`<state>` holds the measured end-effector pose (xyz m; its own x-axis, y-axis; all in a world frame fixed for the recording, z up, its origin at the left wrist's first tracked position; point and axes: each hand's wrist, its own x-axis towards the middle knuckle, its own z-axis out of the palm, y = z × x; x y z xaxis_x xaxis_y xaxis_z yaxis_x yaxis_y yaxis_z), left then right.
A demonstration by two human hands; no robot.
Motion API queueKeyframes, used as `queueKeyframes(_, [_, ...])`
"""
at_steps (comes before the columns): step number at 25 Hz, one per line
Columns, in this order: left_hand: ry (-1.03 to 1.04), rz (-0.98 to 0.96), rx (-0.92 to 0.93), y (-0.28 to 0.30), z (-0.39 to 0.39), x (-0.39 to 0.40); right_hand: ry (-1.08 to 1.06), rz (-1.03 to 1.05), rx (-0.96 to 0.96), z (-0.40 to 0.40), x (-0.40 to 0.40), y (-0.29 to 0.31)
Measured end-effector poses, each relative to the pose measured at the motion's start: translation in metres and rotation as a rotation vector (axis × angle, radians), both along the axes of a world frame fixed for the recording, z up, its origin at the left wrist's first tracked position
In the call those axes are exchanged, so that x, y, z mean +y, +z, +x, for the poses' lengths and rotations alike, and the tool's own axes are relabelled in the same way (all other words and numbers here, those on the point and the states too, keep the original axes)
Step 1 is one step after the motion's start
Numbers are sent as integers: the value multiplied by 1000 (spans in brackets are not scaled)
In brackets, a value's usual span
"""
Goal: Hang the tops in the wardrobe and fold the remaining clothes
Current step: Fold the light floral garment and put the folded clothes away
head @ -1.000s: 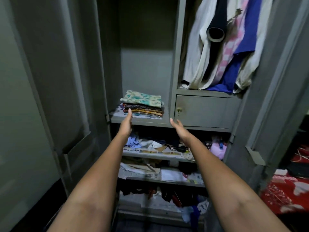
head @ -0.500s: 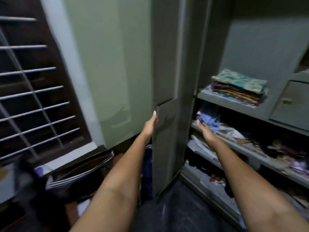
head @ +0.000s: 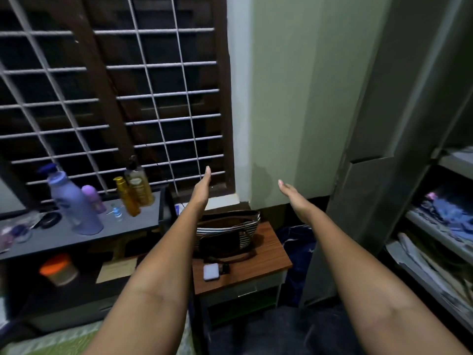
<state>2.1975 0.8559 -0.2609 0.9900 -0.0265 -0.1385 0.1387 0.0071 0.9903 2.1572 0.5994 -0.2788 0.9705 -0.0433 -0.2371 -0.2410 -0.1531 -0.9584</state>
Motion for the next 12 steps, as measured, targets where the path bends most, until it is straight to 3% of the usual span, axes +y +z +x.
queueKeyframes(5, [-110,-11,-34,30,1,-41,-79,-24,-31,-4,-29,16])
queueKeyframes(12, [-659,27,-3,31,-4,-214,-579,-30,-96,-106,-166,35])
